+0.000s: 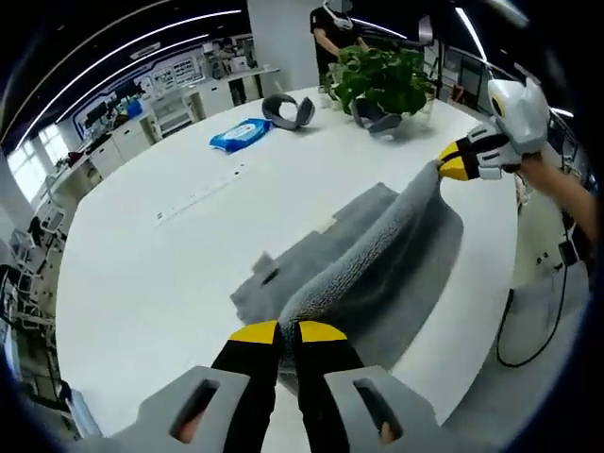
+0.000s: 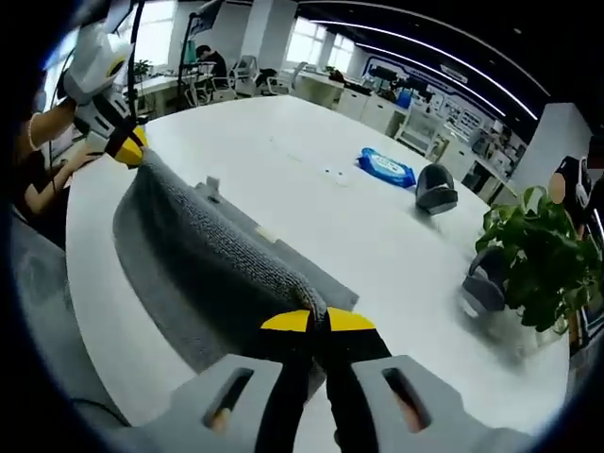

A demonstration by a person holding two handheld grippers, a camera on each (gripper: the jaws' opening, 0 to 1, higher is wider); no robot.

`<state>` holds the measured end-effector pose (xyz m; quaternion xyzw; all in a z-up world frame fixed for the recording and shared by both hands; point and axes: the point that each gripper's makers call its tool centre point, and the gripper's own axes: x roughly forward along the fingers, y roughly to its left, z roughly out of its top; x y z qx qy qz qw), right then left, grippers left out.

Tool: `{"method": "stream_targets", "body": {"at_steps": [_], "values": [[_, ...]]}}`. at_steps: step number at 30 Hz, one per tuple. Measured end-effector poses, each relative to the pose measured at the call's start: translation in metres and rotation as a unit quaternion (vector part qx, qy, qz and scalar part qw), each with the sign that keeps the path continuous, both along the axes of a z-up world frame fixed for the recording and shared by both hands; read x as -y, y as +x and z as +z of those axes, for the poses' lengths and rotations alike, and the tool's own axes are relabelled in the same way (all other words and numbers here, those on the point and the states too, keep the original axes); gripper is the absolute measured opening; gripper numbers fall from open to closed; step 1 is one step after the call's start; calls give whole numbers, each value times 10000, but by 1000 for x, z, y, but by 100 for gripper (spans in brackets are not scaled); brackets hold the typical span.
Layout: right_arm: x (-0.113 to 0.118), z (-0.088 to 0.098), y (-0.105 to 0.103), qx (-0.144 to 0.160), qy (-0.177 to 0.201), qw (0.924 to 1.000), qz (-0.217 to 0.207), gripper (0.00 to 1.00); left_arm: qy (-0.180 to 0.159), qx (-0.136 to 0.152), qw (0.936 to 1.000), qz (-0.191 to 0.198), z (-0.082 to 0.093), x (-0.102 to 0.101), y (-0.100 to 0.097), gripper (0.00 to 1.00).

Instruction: Fold the towel on the table until its edges align and the towel forms a compact rectangular stack.

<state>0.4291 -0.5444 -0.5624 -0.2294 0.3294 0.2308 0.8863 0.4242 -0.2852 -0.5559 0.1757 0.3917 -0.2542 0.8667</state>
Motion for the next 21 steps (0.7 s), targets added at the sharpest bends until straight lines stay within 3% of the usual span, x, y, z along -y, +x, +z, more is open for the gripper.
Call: {"method": "stream_targets", "body": {"at_steps": [6, 13, 21], "values": [[0, -26, 17, 20, -304, 9995, -93, 2, -165, -90, 9995, 263, -26, -2, 20, 6], [-3, -46, 36, 43, -522, 9983, -254, 2, -23, -96, 9993, 367, -54, -5, 35, 6], [-2, -72, 46, -107, -727, 9967, -338, 6, 5, 3, 9991, 422, -71, -5, 45, 10]]}}
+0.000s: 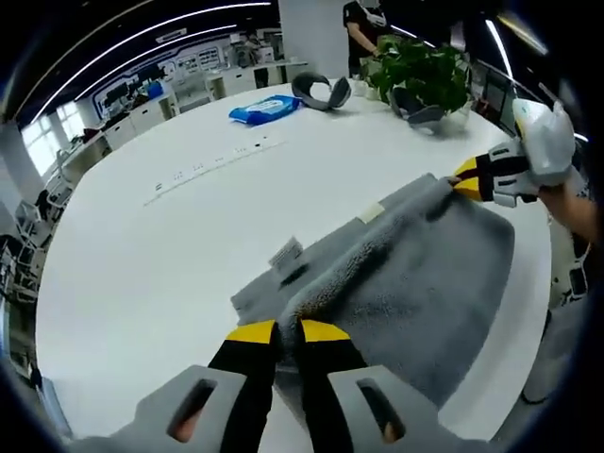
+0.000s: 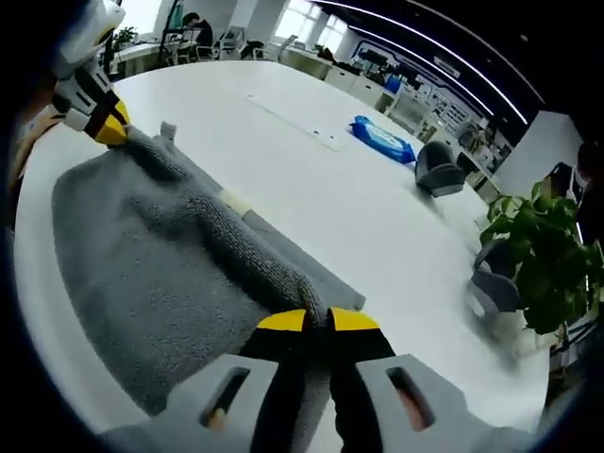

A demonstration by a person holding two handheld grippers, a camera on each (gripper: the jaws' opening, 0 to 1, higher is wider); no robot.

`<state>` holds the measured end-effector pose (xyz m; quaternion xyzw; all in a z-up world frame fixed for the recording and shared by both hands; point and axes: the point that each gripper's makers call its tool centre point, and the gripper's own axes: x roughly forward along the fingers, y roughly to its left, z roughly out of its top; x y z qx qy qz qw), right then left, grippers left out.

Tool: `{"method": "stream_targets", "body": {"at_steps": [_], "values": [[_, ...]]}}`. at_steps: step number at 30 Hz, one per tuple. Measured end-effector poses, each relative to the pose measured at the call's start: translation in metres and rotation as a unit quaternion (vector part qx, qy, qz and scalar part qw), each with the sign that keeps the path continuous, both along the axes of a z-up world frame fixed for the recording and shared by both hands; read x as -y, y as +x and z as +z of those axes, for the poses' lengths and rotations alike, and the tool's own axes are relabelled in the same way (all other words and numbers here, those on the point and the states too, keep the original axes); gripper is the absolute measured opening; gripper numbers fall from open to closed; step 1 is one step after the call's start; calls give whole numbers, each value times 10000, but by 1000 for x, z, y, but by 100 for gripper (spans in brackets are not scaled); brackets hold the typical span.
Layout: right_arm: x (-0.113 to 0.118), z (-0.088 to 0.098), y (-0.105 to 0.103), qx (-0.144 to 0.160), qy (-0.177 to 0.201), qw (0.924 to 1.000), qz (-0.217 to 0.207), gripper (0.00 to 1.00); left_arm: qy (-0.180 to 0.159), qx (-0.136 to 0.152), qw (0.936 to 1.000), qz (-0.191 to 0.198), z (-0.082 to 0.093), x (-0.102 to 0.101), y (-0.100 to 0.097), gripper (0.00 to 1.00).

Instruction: Fold the towel on the table until its edges align and the towel forms a compact rectangular stack.

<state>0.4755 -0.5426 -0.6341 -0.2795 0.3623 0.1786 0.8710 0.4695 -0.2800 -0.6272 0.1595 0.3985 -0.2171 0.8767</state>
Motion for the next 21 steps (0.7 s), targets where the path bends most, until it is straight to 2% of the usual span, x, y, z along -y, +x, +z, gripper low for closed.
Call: {"method": "stream_targets", "body": {"at_steps": [3, 5, 8, 13, 15, 18, 21], "values": [[1, 1, 1, 50, -3, 10000, -13, 9, -16, 139, 9999, -54, 1, 2, 3, 15], [-2, 5, 3, 115, 218, 9997, -53, 13, -139, 259, 9996, -43, 7, 3, 5, 20], [0, 13, 0, 151, 402, 9990, -124, 19, -248, 335, 9991, -21, 14, 0, 7, 20], [6, 29, -20, 322, 542, 9978, -184, 22, -177, 774, 9965, -247, 33, -6, 2, 23], [9, 36, -30, 427, 661, 9965, -281, 22, -178, 851, 9959, -250, 35, -10, -4, 23], [9, 35, -46, 293, 933, 9942, -439, 19, -391, 710, 9959, -389, 31, -3, -12, 22], [4, 28, -66, -112, 1292, 9892, -685, 6, -402, 407, 9969, -545, 17, 5, -21, 20]]}}
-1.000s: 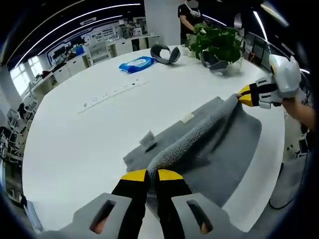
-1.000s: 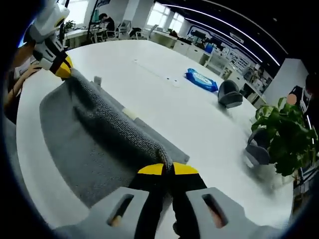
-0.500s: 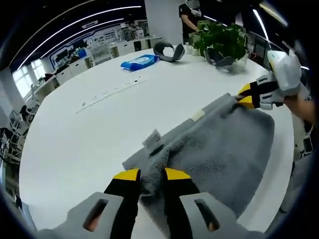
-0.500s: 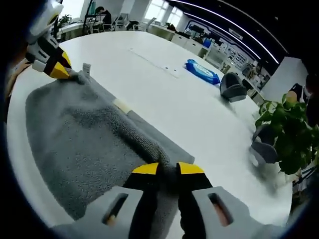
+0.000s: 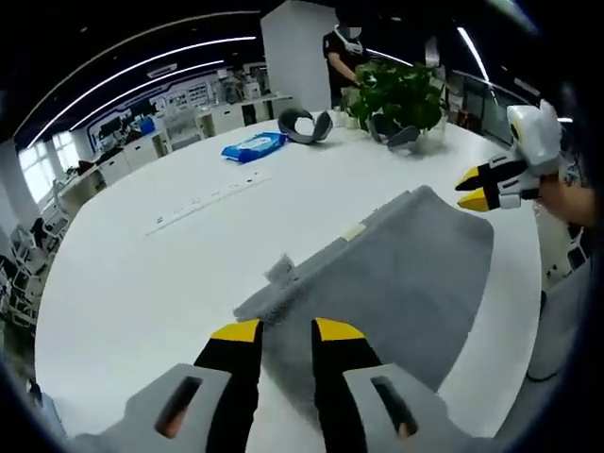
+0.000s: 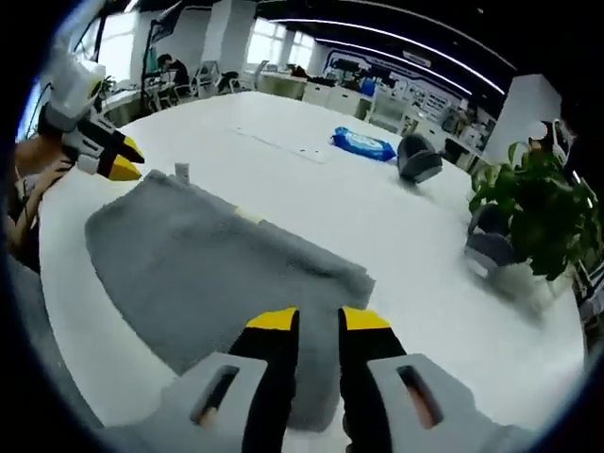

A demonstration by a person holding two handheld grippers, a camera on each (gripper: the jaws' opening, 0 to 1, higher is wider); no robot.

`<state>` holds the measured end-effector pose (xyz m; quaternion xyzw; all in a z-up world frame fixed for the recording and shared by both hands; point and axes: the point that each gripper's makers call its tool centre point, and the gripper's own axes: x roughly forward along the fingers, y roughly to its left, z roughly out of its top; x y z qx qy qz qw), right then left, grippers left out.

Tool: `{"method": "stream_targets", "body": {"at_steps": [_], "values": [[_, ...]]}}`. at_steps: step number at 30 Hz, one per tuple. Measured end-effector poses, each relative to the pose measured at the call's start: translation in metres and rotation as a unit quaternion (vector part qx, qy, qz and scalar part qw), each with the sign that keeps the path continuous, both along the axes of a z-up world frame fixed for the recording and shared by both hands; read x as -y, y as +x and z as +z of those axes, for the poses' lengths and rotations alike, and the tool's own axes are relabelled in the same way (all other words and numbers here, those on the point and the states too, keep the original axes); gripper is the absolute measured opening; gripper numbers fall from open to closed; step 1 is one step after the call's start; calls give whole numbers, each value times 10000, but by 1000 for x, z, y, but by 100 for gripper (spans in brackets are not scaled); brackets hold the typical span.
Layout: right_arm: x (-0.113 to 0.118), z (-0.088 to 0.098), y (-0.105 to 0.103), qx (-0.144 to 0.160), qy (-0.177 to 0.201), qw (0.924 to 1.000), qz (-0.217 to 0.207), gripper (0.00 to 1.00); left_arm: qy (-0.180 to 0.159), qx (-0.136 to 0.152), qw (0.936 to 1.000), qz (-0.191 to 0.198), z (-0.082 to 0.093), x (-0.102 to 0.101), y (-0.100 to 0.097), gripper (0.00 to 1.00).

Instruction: Fold the towel on the table until its edges align and the towel forms a compact rectangular stack.

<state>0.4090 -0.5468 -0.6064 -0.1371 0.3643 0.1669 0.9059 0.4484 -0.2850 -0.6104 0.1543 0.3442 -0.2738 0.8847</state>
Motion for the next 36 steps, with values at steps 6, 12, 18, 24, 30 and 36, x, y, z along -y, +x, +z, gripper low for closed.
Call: {"method": "stream_targets", "body": {"at_steps": [6, 12, 18, 24, 30, 36], "values": [[-3, -23, -29, -617, 145, 9976, -277, 0, 5, -527, 9986, -14, -24, 9, -11, 6], [-5, -42, -35, -951, 3, 9952, -221, 0, 241, -774, 9967, -51, -42, 9, -14, 1], [-7, -50, -34, -1183, -122, 9928, -147, 0, 0, -983, 9951, 92, -44, 9, -13, 1], [-9, -51, -35, -1211, -419, 9916, 186, 0, 85, -965, 9952, -135, -44, 10, -14, 1], [-7, -51, -33, -1343, -303, 9905, -2, 0, 179, -824, 9962, -232, -44, 11, -16, 0], [-7, -52, -33, -1587, -363, 9867, 44, 0, 112, -829, 9963, -209, -43, 11, -19, 0]]}}
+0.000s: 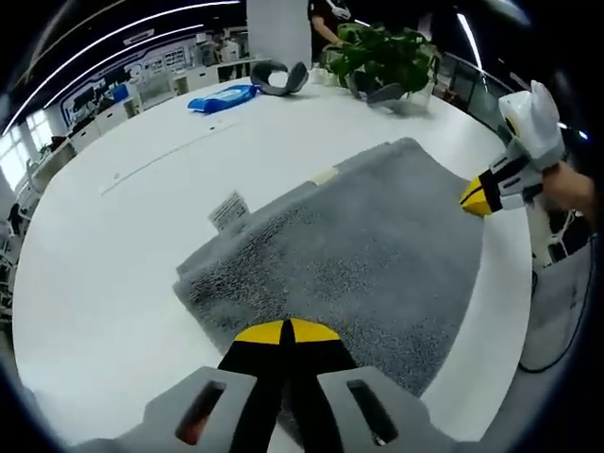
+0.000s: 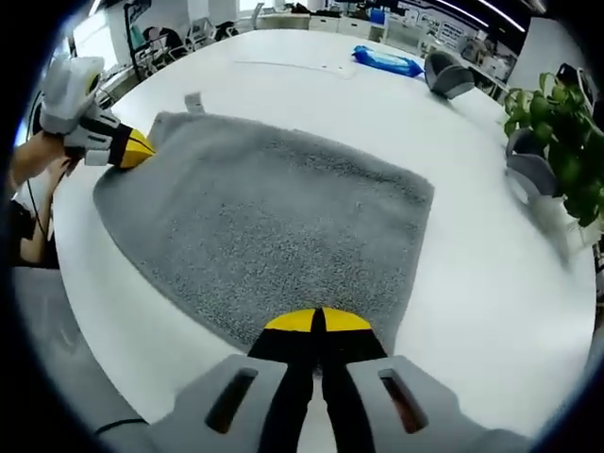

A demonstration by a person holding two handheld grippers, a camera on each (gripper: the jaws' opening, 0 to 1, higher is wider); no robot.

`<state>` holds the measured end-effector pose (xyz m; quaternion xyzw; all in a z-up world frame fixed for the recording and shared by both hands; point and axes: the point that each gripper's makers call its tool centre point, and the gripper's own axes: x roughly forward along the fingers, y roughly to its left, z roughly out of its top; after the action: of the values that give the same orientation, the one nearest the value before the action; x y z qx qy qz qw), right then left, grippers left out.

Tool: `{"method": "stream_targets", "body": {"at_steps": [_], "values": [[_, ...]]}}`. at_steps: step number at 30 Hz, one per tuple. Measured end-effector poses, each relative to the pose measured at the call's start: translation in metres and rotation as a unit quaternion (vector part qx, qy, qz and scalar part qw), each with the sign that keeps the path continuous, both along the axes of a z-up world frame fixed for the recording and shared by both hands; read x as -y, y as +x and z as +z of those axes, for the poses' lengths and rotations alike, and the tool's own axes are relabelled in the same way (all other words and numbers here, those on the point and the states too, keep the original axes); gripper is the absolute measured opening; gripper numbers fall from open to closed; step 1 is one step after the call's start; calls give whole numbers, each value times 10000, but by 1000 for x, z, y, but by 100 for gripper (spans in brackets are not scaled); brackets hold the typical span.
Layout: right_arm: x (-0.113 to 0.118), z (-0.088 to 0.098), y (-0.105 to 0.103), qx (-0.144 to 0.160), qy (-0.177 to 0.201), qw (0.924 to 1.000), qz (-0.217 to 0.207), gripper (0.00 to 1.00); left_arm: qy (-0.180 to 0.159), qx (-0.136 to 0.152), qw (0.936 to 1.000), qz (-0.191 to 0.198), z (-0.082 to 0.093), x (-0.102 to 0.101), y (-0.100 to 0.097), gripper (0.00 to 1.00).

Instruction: Fold the towel on the table until its edges align and the towel forms a compact rectangular stack.

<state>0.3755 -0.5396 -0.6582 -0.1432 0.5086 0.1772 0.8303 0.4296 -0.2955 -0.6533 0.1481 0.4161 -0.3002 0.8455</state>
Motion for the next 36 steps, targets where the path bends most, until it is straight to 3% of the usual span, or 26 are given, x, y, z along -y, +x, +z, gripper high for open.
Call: {"method": "stream_targets", "body": {"at_steps": [7, 36], "values": [[3, -1, 4, -186, 94, 9998, -13, 0, -22, -85, 10000, 12, -1, -1, -11, 0], [5, -1, 48, -11, -353, 9972, 660, 0, 123, -236, 9996, 106, -1, 8, -65, 0]]}}
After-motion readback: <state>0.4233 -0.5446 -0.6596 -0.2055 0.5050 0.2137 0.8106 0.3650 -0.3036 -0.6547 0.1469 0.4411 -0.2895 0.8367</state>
